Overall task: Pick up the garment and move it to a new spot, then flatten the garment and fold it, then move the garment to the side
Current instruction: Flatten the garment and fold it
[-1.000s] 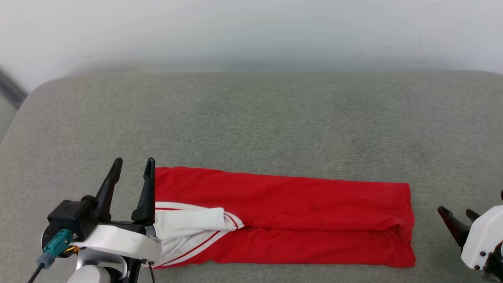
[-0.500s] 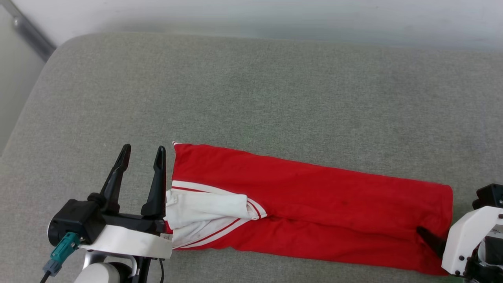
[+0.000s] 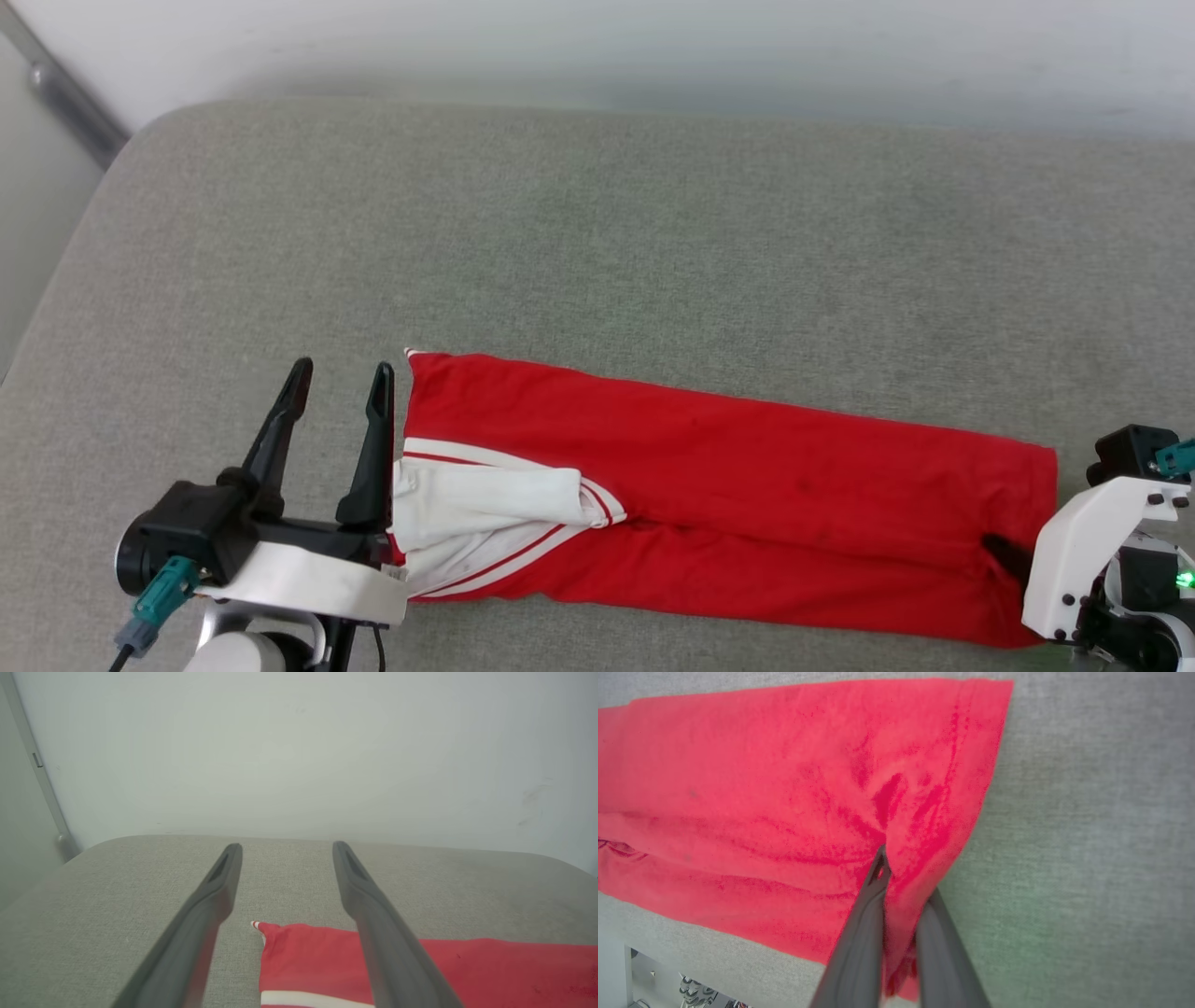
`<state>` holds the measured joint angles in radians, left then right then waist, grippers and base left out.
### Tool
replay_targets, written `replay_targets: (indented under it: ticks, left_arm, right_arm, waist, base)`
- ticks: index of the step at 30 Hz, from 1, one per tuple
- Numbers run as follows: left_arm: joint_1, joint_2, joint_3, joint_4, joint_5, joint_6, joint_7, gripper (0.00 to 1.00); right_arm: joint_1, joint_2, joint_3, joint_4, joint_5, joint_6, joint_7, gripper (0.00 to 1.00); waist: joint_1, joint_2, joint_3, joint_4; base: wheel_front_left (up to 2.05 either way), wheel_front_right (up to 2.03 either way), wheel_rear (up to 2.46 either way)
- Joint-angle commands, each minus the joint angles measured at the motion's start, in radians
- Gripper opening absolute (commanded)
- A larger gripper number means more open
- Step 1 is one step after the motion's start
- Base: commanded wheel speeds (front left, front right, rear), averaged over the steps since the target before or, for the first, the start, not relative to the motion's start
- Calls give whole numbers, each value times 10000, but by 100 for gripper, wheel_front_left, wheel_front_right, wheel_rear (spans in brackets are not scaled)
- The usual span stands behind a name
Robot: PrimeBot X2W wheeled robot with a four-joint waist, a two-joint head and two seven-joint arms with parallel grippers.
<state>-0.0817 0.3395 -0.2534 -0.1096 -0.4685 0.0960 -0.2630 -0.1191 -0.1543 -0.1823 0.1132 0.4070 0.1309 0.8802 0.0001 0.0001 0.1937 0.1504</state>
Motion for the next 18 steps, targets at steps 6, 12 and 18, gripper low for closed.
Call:
replay_targets:
  ticks: [6, 12, 18]
  left_arm:
    - [541, 131, -71, 298, 63, 79, 55, 100]
    - [969, 103, -61, 357, -48, 215, 115, 100]
    - [1171, 152, -141, 242, -58, 279, 212, 100]
  right_arm:
    - [-1, -474, 260, -131, 141, -5, -254, 0]
    - [364, -732, -322, -210, 84, -5, -287, 0]
    - [423, -895, -1451, -503, -55, -4, 11, 0]
  waist:
    - [-1, -1, -722, -513]
    - [-1, -1, -1118, -876]
    - [-1, -1, -1241, -1050]
  base:
    - [0, 0, 0]
    - [0, 0, 0]
    - [0, 0, 0]
